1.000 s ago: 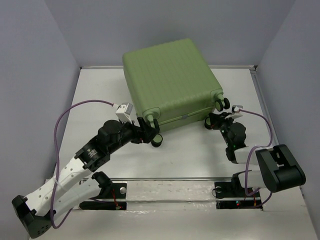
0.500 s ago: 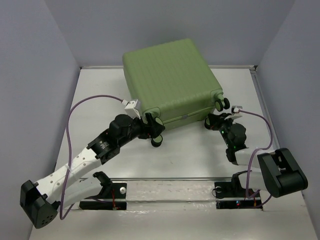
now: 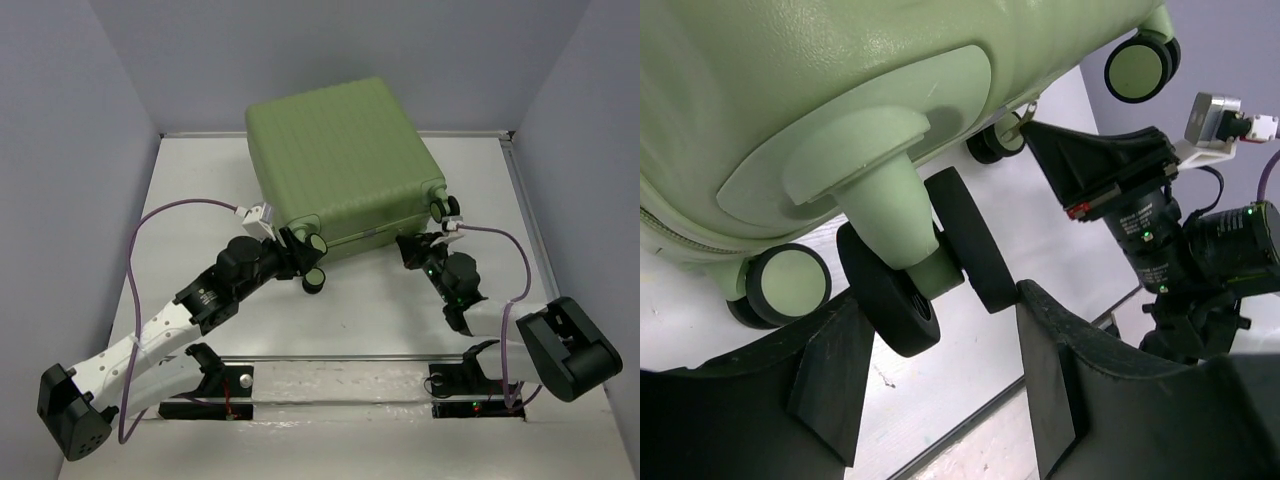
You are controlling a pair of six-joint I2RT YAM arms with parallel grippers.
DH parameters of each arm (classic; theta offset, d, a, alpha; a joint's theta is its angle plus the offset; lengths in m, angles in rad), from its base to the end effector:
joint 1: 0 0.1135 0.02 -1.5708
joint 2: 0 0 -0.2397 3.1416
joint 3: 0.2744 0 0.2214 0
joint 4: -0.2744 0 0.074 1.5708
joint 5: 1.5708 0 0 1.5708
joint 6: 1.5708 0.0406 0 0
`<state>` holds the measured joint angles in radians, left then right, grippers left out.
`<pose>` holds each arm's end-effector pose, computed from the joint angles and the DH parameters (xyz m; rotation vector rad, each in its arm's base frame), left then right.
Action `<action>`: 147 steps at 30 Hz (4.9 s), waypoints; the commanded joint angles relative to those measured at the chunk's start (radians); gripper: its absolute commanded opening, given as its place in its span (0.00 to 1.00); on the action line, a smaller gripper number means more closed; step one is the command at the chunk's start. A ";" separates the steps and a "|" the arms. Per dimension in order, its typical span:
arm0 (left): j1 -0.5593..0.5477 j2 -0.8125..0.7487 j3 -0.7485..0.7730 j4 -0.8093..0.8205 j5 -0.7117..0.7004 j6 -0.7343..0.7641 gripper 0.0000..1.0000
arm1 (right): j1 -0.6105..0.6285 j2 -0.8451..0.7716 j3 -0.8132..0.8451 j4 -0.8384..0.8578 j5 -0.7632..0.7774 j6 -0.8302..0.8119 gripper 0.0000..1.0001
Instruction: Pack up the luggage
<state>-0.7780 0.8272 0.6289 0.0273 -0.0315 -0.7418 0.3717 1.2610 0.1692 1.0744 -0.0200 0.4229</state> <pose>0.1372 -0.1334 0.2873 0.0091 1.8700 -1.0634 0.1981 0.0781 0.1783 0.0256 1.6243 0.6327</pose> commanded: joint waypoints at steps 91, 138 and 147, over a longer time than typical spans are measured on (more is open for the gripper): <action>0.000 0.050 0.127 0.502 0.283 -0.205 0.06 | 0.891 0.460 0.567 0.086 0.170 0.123 0.07; -0.070 -0.292 -0.181 0.416 -0.071 -0.286 0.81 | 0.863 0.003 0.506 -0.392 0.423 -0.076 0.88; -0.070 -0.287 -0.184 0.418 -0.074 -0.297 0.87 | 0.863 -0.009 0.409 -0.347 0.476 -0.001 0.86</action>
<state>-0.8360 0.5602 0.4068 0.2096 -0.1352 -1.0050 1.2301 1.2179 0.6117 0.8001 0.4492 0.4126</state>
